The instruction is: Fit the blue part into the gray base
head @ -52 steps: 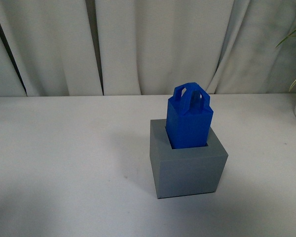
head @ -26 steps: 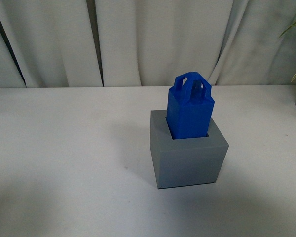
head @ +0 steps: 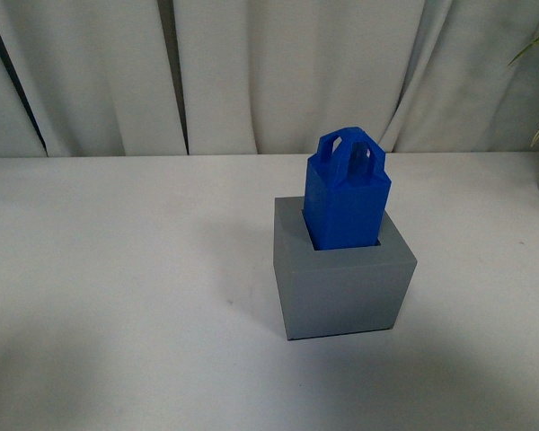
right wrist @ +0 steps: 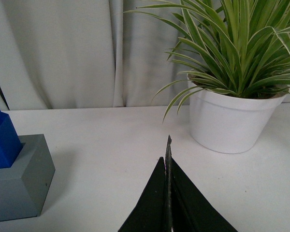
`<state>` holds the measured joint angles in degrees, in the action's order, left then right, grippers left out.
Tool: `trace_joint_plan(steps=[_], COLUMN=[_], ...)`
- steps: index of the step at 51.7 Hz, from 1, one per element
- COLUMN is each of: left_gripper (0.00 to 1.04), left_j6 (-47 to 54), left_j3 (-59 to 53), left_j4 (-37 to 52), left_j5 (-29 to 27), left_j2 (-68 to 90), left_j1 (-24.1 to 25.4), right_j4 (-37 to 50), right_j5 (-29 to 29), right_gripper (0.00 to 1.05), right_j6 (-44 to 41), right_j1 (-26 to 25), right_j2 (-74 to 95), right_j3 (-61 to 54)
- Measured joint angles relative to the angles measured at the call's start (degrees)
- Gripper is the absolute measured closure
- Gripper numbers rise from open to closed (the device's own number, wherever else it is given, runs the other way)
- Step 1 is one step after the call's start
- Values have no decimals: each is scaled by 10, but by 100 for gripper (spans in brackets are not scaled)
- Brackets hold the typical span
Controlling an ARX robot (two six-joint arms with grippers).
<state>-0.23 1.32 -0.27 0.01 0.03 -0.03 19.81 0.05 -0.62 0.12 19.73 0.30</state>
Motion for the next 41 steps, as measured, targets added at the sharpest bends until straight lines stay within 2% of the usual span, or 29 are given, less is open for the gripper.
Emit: trace_joint_plan(steps=[33, 37, 41], left_gripper=[6, 6, 6], left_j6=[0, 0, 0], left_j3=[0, 0, 0], left_j4=[0, 0, 0], left_j5=[0, 0, 0], left_j2=[0, 0, 0], left_j1=[0, 0, 0], right_j4=[-97, -168, -194], right_j5=[-1, -2, -2], right_gripper=[103, 103, 103], right_j6=[0, 0, 0], right_j1=[0, 0, 0], right_j2=[-99, -151, -184], right_j3=[0, 0, 0])
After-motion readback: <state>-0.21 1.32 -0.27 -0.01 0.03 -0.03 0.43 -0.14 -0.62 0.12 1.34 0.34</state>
